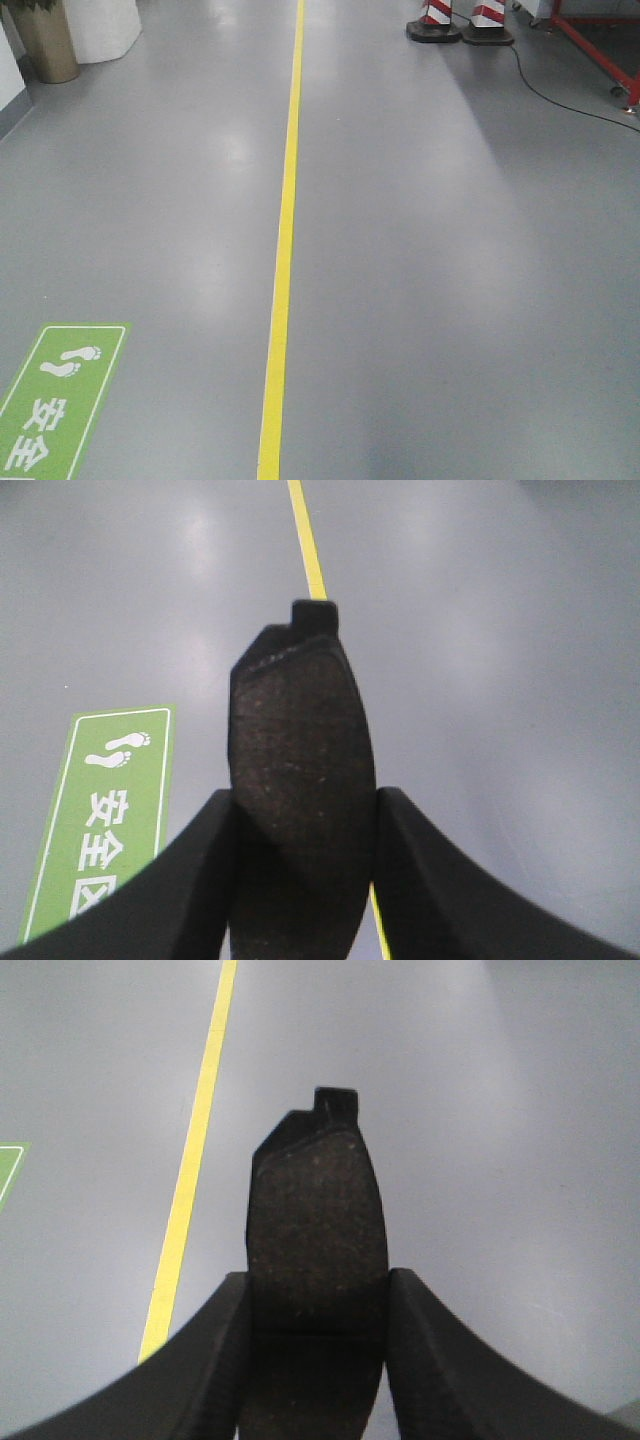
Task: Move and align brake pads A on conveyor
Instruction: 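Drive forward along the yellow floor line holding both brake pads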
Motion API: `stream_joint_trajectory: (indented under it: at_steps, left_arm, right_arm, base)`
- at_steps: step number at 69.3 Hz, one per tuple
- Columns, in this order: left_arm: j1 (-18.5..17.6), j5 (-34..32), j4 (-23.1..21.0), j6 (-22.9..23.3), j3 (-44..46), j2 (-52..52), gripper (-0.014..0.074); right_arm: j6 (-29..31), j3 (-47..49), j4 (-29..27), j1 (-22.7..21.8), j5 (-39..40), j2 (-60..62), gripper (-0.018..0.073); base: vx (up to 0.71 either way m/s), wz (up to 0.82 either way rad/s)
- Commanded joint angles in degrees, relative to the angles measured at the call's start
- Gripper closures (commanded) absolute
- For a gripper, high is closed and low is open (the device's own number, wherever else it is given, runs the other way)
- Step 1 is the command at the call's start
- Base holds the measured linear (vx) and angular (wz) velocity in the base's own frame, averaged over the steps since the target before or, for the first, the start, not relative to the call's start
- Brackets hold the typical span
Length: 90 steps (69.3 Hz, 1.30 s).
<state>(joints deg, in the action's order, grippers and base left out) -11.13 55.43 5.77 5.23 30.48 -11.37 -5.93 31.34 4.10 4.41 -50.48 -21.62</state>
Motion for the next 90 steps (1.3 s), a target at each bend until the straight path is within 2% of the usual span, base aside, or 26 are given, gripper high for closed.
stream_joint_trajectory:
  at_steps: [1,43,90]
  left_arm:
    - [0.2,-5.1,0.1,-0.1,1.6,-0.9,0.0603]
    - [0.2,-5.1,0.1,-0.1,1.6,-0.9,0.0603]
    - [0.2,-5.1,0.1,-0.1,1.6,-0.9,0.0603]
  right_arm:
    - [0.3,1.6,0.6,-0.4,4.7,-0.3,0.0564]
    - [0.3,1.6,0.6,-0.4,4.6,-0.3,0.0564]
    - [0.3,1.6,0.6,-0.4,4.5,-0.3,0.0564]
  base:
    - [0.11,0.13]
    - [0.23,0.18]
    - [0.45,-0.15]
